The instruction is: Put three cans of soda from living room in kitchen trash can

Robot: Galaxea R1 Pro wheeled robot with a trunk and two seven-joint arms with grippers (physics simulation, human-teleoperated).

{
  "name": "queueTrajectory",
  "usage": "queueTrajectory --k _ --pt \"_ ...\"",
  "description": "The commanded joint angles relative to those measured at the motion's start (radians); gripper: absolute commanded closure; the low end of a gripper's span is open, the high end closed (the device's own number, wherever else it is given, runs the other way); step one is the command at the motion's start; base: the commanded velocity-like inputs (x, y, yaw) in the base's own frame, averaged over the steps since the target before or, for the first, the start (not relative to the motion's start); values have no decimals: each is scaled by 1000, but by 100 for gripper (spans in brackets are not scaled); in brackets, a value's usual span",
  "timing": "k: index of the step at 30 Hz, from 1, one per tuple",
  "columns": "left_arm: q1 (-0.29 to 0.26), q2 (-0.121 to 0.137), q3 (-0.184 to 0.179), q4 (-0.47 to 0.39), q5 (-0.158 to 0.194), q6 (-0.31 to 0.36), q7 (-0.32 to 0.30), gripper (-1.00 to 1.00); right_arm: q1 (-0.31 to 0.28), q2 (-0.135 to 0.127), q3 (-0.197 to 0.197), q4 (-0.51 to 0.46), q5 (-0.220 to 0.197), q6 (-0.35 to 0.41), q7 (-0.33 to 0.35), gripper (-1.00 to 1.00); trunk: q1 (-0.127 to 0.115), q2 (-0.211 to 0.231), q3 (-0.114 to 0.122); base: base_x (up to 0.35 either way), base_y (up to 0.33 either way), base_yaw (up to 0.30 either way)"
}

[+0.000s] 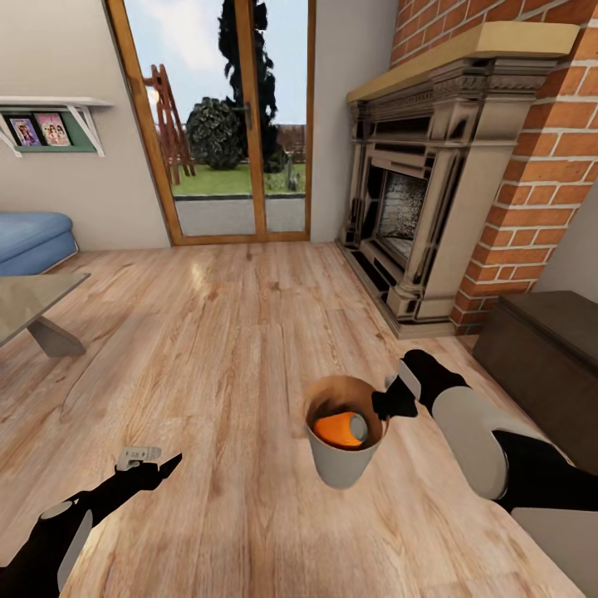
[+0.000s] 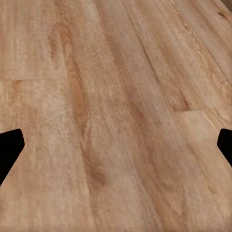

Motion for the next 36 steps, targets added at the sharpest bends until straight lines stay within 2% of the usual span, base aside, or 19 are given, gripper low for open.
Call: queueTrajectory --k 1,5,13,29,36 --pt "0 0 0 0 0 0 0 -100 -1 -7 -7 11 -22 1 6 100 0 0 0 0 0 0" --pt "0 0 0 0 0 0 0 -100 -1 -41 -1 75 -17 1 3 100 0 0 0 0 0 0" --pt "0 0 0 0 0 0 0 -100 0 -54 8 106 -14 1 2 100 0 0 0 0 0 0" --pt "0 0 0 7 -1 -1 0 -100 0 -58 8 106 -10 1 2 100 7 -4 -58 0 0 0" --pt "0 0 0 6 0 -2 0 -100 0 -57 8 106 -10 1 2 100 7 -4 -58 0 0 0"
